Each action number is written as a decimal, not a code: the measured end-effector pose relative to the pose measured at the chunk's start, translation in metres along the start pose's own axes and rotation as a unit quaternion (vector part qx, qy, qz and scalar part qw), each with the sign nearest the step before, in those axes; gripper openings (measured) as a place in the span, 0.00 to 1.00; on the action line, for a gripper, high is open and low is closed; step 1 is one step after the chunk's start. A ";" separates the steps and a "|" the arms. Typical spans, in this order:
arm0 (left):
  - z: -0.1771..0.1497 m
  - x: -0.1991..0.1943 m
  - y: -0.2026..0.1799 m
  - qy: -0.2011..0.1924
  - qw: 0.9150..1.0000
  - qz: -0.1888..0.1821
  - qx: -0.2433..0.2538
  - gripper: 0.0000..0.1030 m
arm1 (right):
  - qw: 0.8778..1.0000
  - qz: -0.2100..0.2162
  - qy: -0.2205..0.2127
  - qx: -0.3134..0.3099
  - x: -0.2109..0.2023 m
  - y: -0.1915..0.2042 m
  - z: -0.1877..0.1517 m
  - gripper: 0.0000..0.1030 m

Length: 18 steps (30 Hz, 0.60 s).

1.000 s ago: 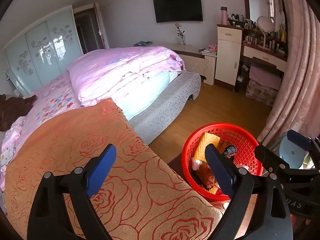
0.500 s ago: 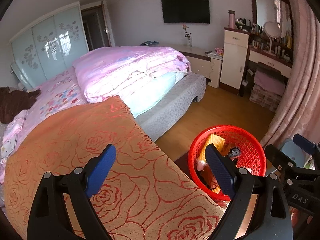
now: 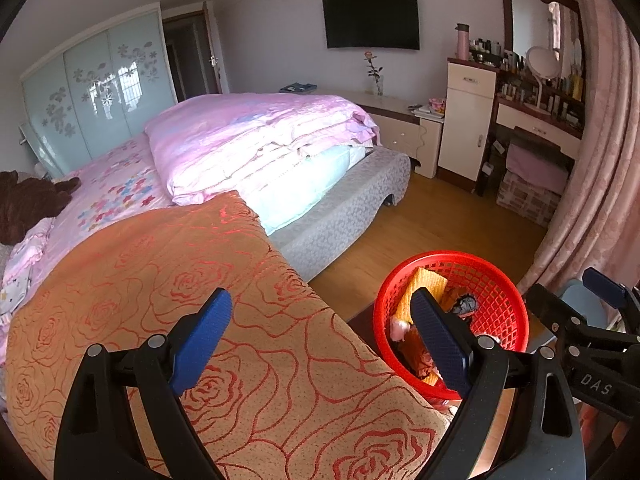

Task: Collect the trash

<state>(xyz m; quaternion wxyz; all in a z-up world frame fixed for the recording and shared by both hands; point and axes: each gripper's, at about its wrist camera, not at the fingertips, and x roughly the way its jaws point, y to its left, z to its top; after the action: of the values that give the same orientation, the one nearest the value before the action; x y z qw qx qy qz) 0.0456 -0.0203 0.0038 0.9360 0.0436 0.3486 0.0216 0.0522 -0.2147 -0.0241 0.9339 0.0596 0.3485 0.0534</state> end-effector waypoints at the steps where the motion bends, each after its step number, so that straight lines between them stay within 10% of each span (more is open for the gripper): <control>1: 0.000 0.000 0.000 0.000 1.000 0.000 0.000 0.86 | 1.000 0.000 0.000 0.000 0.000 0.000 0.000 0.93; 18: 0.003 -0.002 -0.002 -0.001 1.000 0.005 -0.001 0.90 | 1.000 -0.001 0.003 0.002 0.001 0.000 -0.001 0.93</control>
<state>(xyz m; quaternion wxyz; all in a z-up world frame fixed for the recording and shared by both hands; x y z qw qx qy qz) 0.0463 -0.0221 0.0075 0.9362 0.0442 0.3476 0.0268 0.0522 -0.2149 -0.0258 0.9327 0.0613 0.3515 0.0522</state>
